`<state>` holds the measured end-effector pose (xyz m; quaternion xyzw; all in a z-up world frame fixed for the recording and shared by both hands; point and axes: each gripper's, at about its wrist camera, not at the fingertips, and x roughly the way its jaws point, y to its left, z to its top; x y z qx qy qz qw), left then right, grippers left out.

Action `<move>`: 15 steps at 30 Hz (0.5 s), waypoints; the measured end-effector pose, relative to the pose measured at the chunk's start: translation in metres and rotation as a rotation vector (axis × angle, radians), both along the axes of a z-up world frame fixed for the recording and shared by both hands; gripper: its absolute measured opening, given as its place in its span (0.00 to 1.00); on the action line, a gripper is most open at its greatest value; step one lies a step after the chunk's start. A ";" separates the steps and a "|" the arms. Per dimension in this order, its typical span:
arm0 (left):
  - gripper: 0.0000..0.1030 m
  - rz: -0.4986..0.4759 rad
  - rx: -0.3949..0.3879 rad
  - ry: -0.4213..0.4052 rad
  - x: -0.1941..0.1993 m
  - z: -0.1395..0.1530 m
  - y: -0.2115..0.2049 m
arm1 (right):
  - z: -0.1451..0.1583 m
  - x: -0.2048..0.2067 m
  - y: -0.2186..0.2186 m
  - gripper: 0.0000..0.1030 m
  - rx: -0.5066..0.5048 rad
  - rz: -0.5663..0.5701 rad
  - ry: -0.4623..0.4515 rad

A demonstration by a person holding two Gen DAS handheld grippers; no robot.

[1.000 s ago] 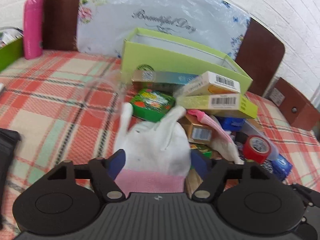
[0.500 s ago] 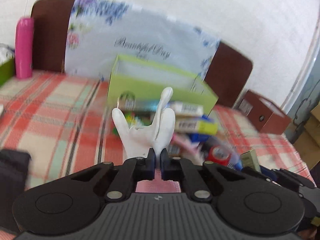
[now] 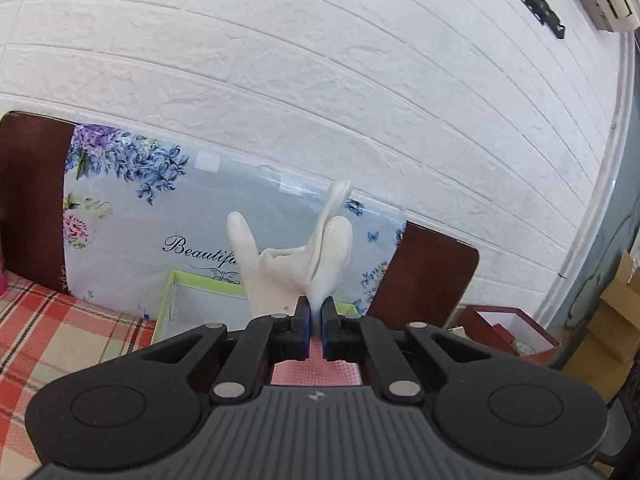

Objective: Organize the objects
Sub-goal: 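Drop the white glove from the left tool while the right tool drops the green bar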

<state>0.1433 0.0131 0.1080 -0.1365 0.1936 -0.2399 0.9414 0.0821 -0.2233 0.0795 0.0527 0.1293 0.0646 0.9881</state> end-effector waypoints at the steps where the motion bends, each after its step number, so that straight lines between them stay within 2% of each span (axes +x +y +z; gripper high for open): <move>1: 0.03 0.007 0.000 0.006 0.012 -0.002 -0.003 | -0.001 0.015 -0.002 0.22 0.004 -0.001 0.011; 4: 0.03 0.038 0.012 0.014 0.045 -0.011 -0.011 | -0.009 0.057 -0.002 0.22 0.014 -0.007 0.053; 8: 0.03 0.065 0.037 0.079 0.088 -0.034 -0.016 | -0.028 0.104 0.002 0.22 0.008 -0.011 0.108; 14: 0.03 0.082 0.078 0.166 0.123 -0.067 -0.015 | -0.063 0.155 0.012 0.22 -0.009 -0.014 0.219; 15: 0.08 0.081 0.078 0.166 0.125 -0.070 -0.015 | -0.067 0.163 0.013 0.22 -0.018 -0.014 0.241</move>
